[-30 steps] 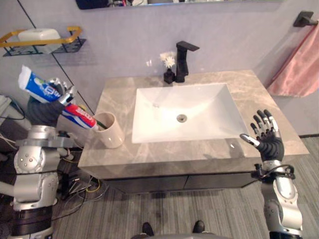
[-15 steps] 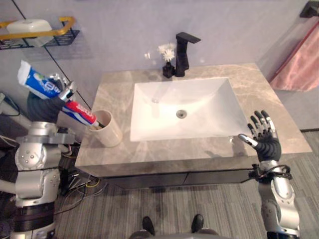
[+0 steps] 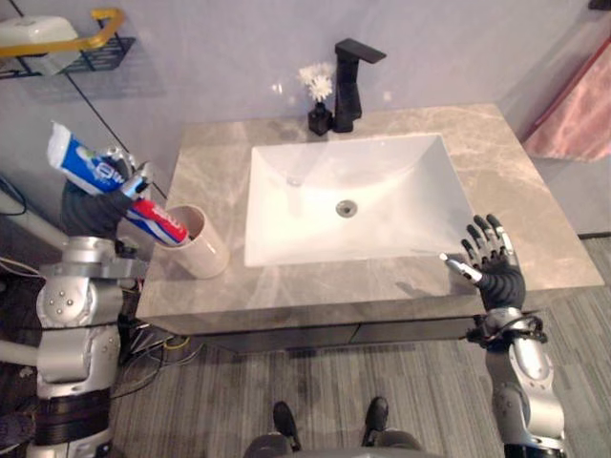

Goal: Organize washtable

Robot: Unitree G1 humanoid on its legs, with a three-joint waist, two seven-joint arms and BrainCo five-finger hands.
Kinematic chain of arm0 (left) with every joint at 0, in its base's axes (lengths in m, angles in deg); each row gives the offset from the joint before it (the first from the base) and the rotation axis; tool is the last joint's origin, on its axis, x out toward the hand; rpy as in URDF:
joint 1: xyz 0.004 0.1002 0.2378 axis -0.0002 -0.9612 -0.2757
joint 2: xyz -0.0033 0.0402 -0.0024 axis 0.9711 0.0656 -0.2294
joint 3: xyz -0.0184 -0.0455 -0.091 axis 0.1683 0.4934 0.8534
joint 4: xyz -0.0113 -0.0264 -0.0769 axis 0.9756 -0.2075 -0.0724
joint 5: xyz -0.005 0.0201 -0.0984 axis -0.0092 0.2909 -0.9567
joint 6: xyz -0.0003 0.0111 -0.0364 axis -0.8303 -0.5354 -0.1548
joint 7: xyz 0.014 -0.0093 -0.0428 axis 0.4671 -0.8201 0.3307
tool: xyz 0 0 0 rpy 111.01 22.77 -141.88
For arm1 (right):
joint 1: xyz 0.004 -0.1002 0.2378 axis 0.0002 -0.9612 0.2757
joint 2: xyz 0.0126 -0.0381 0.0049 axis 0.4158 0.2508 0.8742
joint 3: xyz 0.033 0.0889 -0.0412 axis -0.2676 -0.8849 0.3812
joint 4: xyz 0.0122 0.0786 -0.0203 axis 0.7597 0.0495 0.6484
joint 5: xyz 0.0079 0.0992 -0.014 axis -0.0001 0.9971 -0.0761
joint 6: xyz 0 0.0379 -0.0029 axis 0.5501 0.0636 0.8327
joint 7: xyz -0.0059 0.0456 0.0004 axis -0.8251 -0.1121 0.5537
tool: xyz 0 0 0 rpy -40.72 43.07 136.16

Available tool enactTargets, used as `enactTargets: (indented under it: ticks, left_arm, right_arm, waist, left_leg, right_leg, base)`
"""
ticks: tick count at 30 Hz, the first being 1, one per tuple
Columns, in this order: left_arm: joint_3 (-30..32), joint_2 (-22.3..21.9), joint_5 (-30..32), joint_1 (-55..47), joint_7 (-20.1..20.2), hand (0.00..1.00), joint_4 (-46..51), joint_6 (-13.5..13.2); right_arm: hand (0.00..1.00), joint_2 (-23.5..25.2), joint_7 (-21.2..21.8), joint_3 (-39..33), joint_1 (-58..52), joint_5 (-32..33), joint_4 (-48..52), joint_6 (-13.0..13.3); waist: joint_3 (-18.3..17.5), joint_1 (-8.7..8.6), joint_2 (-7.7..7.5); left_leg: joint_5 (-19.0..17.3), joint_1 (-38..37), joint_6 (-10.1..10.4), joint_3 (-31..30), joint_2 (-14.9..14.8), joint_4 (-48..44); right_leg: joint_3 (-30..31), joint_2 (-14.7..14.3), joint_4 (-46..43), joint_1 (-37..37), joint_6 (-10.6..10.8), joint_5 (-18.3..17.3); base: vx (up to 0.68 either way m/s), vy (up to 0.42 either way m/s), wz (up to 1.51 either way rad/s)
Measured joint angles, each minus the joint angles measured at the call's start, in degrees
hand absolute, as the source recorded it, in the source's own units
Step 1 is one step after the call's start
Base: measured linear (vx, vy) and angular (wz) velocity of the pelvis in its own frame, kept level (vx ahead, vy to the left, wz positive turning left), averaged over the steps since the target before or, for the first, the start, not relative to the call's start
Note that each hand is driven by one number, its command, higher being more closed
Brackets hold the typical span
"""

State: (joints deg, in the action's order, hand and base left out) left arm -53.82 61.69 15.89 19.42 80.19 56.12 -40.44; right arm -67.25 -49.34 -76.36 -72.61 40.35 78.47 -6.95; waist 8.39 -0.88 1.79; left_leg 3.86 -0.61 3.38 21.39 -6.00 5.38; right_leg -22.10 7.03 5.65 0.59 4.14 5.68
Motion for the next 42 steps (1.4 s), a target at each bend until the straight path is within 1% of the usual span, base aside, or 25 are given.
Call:
enactTargets:
  ticks: [7, 10, 13, 17, 19, 20, 23, 29, 42]
  left_arm:
    - [-1.05, -0.8, 1.62, -1.97, 0.24, 1.0, 0.0, 0.08]
    - [-2.27, -1.3, 1.81, -3.1, 1.21, 1.0, 0.0, 0.86]
    - [-2.27, -3.12, 2.76, -3.43, 1.34, 1.0, 0.0, 1.0]
    - [-2.29, -3.15, 3.78, -4.34, 1.5, 1.0, 0.29, 0.97]
    - [-2.31, -3.36, 4.27, -4.52, 2.48, 1.0, 0.55, 0.97]
    - [-2.31, -3.68, 4.39, -4.53, 2.56, 0.0, 0.71, 0.98]
    - [-2.34, -4.74, 4.53, -4.83, 2.66, 0.0, 1.4, 0.95]
    - [-2.8, -4.74, 6.75, -6.13, 3.76, 0.0, 2.55, 0.87]
    - [-3.83, -4.73, 7.87, -6.97, 3.62, 0.0, 2.74, 0.93]
  right_arm:
    - [0.0, 0.76, -0.01, 0.57, 0.11, 0.52, 0.0, 0.01]
    - [0.0, 0.97, 0.01, 0.82, 0.52, 1.08, 0.06, 0.16]
    - [0.0, 1.02, 0.02, 1.25, 0.58, 1.12, 0.62, 0.17]
    - [0.0, 1.13, 0.02, 2.17, 0.55, 1.12, 1.18, 0.18]
    - [0.0, 1.27, 0.02, 2.21, 0.53, 1.12, 1.45, 0.18]
    - [0.0, 1.35, 0.02, 2.21, 0.53, 1.12, 1.5, 0.18]
    - [0.0, 1.51, 0.02, 2.4, 0.52, 1.12, 1.54, 0.18]
    - [0.0, 2.22, 0.05, 3.01, 0.43, 1.09, 1.54, 0.12]
    - [0.0, 2.61, 0.11, 3.78, -0.17, 1.1, 1.54, 0.0]
  waist:
    - [0.46, -0.13, 0.09]
    - [1.03, -0.1, 0.1]
    - [1.52, -0.08, 0.2]
    - [1.65, -0.26, 0.42]
    - [1.74, -0.23, 0.59]
    - [1.77, -0.23, 0.64]
    - [1.78, -0.23, 0.66]
    - [1.8, -0.27, 0.7]
    - [1.75, -0.64, 0.77]
  left_leg:
    - [0.0, 0.77, 0.0, 0.18, 0.0, -0.02]
    - [-0.01, 0.77, 0.0, 0.47, -0.01, -0.02]
    - [-0.02, 0.76, 0.01, 0.6, -0.04, -0.02]
    - [-0.03, 0.77, 0.02, 0.71, -0.04, -0.02]
    - [-0.03, 0.77, 0.02, 0.71, -0.05, -0.02]
    - [-0.03, 0.76, 0.02, 0.71, -0.05, -0.02]
    - [-0.03, 0.73, 0.02, 0.7, -0.05, -0.02]
    - [-0.03, 0.38, 0.02, 0.68, -0.04, -0.01]
    - [-0.01, -0.46, 0.01, 0.37, -0.02, -0.01]
  right_leg:
    - [0.17, 0.0, -0.01, 0.94, -0.08, 0.08]
    - [0.25, 0.0, -0.01, 0.99, -0.08, 0.08]
    - [0.31, -0.01, -0.01, 1.04, -0.08, 0.08]
    - [0.41, -0.02, -0.01, 1.11, -0.08, 0.08]
    - [0.4, -0.02, -0.01, 1.11, -0.08, 0.08]
    - [0.39, -0.02, -0.01, 1.1, -0.08, 0.08]
    - [0.36, -0.02, -0.01, 1.04, -0.08, 0.08]
    - [0.29, 0.01, -0.01, 0.66, -0.08, 0.08]
    - [-0.08, 0.05, 0.0, -0.42, -0.07, 0.08]
  base:
    - [0.0, 0.0, 0.0]
    - [0.0, 0.0, 0.0]
    - [0.0, 0.0, 0.0]
    - [0.0, 0.0, 0.0]
    - [0.0, 0.0, 0.0]
    - [0.0, 0.0, 0.0]
    - [0.0, 0.0, 0.0]
    - [0.0, 0.0, 0.0]
    - [0.0, 0.0, 0.01]
